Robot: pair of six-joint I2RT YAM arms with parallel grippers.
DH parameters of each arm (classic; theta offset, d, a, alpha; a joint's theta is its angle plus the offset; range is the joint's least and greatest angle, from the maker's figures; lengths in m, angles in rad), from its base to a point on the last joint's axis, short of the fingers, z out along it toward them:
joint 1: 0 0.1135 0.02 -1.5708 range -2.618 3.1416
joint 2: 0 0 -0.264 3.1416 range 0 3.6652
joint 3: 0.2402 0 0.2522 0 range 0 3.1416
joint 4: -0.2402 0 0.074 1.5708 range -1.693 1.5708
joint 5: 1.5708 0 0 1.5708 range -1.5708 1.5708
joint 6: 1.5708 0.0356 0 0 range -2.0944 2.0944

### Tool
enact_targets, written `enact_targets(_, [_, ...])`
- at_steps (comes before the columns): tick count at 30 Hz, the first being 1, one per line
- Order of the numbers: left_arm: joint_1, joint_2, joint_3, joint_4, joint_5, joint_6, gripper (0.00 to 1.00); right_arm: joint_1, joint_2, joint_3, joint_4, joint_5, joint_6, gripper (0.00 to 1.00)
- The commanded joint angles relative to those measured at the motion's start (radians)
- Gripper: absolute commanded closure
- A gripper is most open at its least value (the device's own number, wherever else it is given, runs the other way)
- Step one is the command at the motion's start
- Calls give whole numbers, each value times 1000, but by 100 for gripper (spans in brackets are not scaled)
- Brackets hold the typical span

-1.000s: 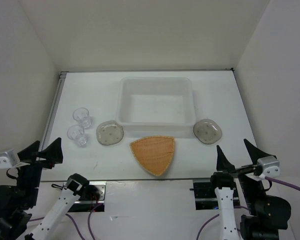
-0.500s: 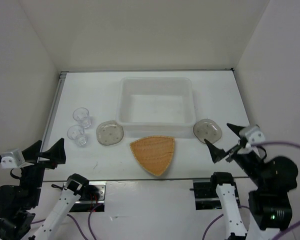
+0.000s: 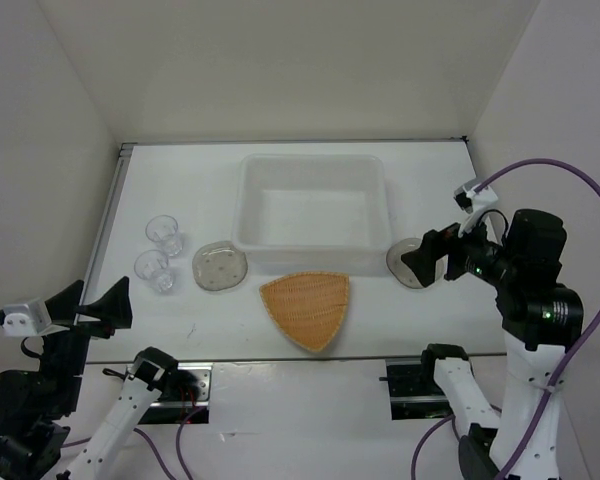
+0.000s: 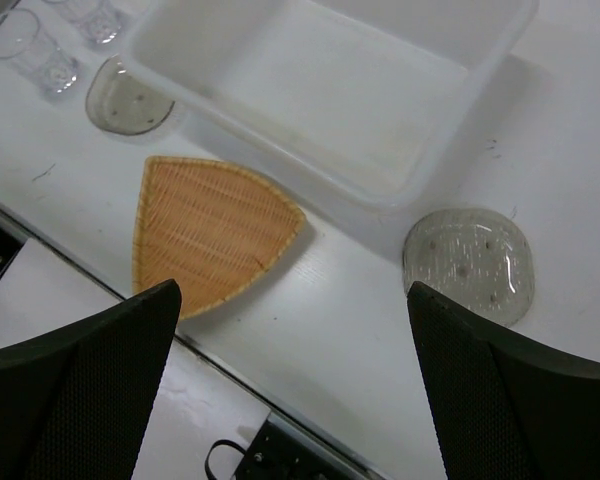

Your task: Place the mixed dishes into the plastic bin

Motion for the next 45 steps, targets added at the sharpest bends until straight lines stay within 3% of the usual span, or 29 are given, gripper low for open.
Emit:
enact_targets(1, [6,-126,18,31,12,14,0,25,99,70,-59,-46,-28,2])
enact_targets(5, [6,-126,28,31,122,60,0,34,114,51,-63,-103,-64,2])
enact_targets(9, [17,-57,41,53,348,76,0,34,2,-71,79,-2,24,2])
enact_targets(11, [17,-19,54,76,466,-56,0,12,-76,-117,146,32,86,2])
enact_targets(12, [27,21,54,76,496,-219,0,-4,-115,-171,179,32,119,2])
enact_targets(14, [37,113,34,41,574,-407,0,-16,-219,-229,266,12,137,2])
enact_targets(16, [55,129,-50,82,710,-625,0,-62,-230,-220,239,-67,73,2])
enact_targets(17, [66,72,-180,103,801,-715,0,-71,-242,-220,239,-52,73,2])
enact_targets(19, [126,-126,-308,165,829,-943,0,-71,-242,-211,239,-16,97,2])
enact_targets(22, [222,-56,-370,111,915,-966,0,-81,-255,-211,248,2,110,2])
enact_targets(24, [303,-127,-414,137,999,-1052,0,-101,-265,-211,248,11,110,2])
enact_targets(29, [449,-78,-418,86,1143,-1021,0,-160,-304,-211,248,-2,96,2])
enact_targets(31, [501,-42,-436,77,1255,-952,0,-173,-319,-211,248,-12,87,2])
enact_targets(32, [502,-19,-404,9,1256,-829,0,-182,-328,-211,248,-21,87,2])
enact_targets(35, [502,73,-251,-145,1062,-588,0,-202,-373,-211,248,-34,78,2])
enact_targets(37, [466,98,-141,-185,925,-531,0,-211,-413,-211,248,-46,68,2])
enact_targets(43, [374,168,-155,-213,695,-422,0,-285,-479,-211,236,-98,27,2])
enact_targets(45, [374,260,-92,-223,683,-374,0,-294,-491,-211,236,-107,27,2])
